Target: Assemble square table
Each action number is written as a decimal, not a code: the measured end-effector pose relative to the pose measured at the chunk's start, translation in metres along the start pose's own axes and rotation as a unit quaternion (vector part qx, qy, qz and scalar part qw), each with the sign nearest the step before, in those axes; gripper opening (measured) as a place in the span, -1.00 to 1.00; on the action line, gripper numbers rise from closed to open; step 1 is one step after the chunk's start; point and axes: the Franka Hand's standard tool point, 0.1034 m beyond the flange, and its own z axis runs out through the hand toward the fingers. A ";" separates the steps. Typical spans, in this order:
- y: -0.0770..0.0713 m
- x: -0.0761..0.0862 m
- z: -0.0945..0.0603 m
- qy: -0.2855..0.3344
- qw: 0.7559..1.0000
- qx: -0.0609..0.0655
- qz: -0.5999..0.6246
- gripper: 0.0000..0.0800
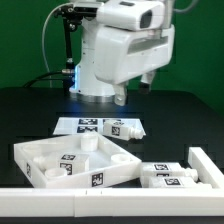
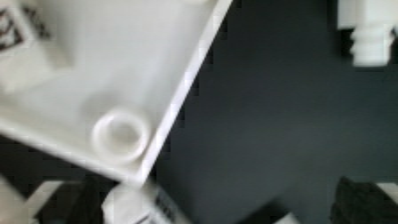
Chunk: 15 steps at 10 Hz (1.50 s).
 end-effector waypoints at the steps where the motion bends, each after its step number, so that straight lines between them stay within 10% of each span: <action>1: 0.014 0.014 -0.007 0.007 1.000 -0.005 -0.016 0.62; 6: 0.018 0.016 -0.003 0.010 1.000 0.000 -0.018 0.62; 8: 0.031 0.038 0.020 0.039 0.998 -0.023 -0.049 0.62; 10: 0.049 0.052 0.022 0.062 0.984 -0.077 -0.150 0.62; 15: 0.043 0.054 0.035 0.064 0.988 -0.069 -0.120 0.62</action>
Offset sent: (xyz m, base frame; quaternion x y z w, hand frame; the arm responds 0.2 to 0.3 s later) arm 0.0000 0.0000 0.0000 0.0000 0.0000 0.0000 1.0000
